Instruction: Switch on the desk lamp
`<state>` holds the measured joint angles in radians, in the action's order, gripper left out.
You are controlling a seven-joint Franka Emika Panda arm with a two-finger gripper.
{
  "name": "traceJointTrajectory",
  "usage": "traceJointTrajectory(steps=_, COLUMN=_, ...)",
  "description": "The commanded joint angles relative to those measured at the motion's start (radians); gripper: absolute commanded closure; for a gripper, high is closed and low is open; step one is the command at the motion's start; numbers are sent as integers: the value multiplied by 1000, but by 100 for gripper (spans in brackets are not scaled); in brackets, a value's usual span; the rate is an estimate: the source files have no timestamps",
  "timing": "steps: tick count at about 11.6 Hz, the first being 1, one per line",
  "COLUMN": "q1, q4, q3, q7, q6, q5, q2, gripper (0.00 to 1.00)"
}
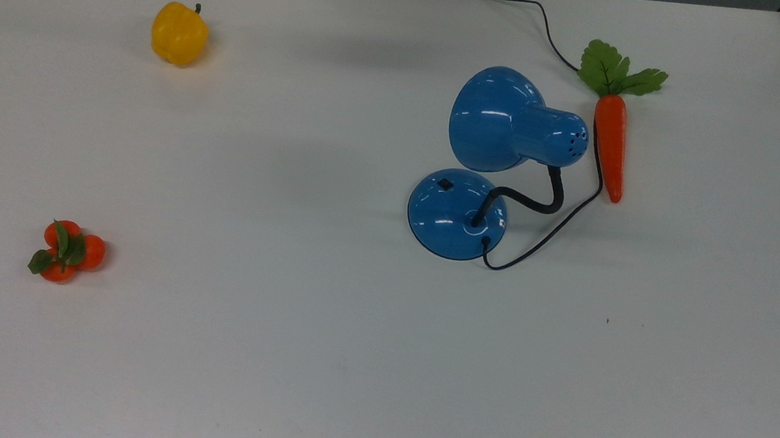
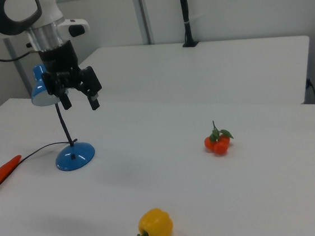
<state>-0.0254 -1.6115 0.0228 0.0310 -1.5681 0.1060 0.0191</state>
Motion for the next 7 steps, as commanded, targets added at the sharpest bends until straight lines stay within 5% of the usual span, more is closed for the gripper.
traceJointTrajectory(steps=1, q1=7, q4=-5, q3=3, q7=-25, q6=23, q5=4, q2=5, gripper=0)
traceJointTrajectory(steps=7, q1=7, q4=-5, q3=3, q7=-19, q6=26, q5=4, q2=-1, gripper=0)
